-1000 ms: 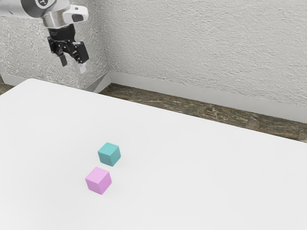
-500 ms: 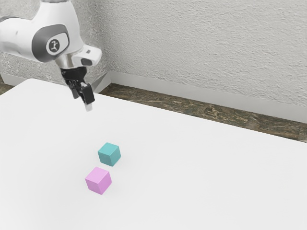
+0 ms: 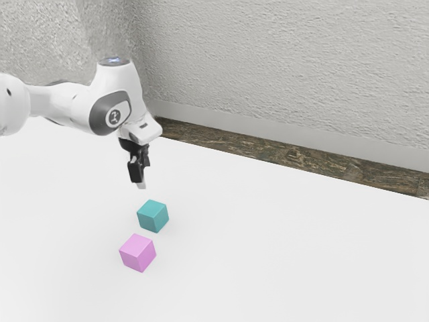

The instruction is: Pick up the blue block with one arm, and put the blue block on the pink block with one arm

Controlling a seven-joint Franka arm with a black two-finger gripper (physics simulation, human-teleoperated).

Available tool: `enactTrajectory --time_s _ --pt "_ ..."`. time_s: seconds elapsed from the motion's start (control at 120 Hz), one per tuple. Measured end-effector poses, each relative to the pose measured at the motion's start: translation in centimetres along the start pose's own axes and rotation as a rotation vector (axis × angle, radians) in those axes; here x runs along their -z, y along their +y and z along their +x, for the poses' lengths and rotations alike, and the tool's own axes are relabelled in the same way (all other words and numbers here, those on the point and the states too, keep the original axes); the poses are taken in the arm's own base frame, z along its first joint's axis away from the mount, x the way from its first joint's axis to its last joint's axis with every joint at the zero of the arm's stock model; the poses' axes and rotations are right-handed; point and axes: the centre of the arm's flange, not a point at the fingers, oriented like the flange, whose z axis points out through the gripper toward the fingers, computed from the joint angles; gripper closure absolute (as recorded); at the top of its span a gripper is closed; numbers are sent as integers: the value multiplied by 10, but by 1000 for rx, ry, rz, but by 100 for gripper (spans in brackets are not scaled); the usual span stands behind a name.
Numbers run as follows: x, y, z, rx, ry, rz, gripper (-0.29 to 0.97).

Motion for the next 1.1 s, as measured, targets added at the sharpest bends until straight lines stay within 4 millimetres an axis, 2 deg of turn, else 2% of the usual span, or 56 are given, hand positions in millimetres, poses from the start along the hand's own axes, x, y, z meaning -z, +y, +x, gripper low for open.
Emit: enactTrajectory --time_s 0.083,0.15,0.225,0.35,0.625,0.692,0.842,0.975,1.042,1.1 --pt "-25 -5 1 -76 4 -16 0" --pt "-44 -13 -9 -110 4 -31 0" --pt "-59 -18 -17 -150 6 -44 0" --pt "-77 -18 -16 -230 10 -63 0" --pt "-103 -1 -15 -363 14 -112 0" --pt "-106 -1 -14 -385 19 -110 0" --pt "-129 -4 -10 -426 34 -106 0" --pt "-141 -6 -9 -454 44 -96 0" --pt "-142 -7 -8 -465 49 -87 5" --pt "-141 -8 -7 -474 52 -80 17"
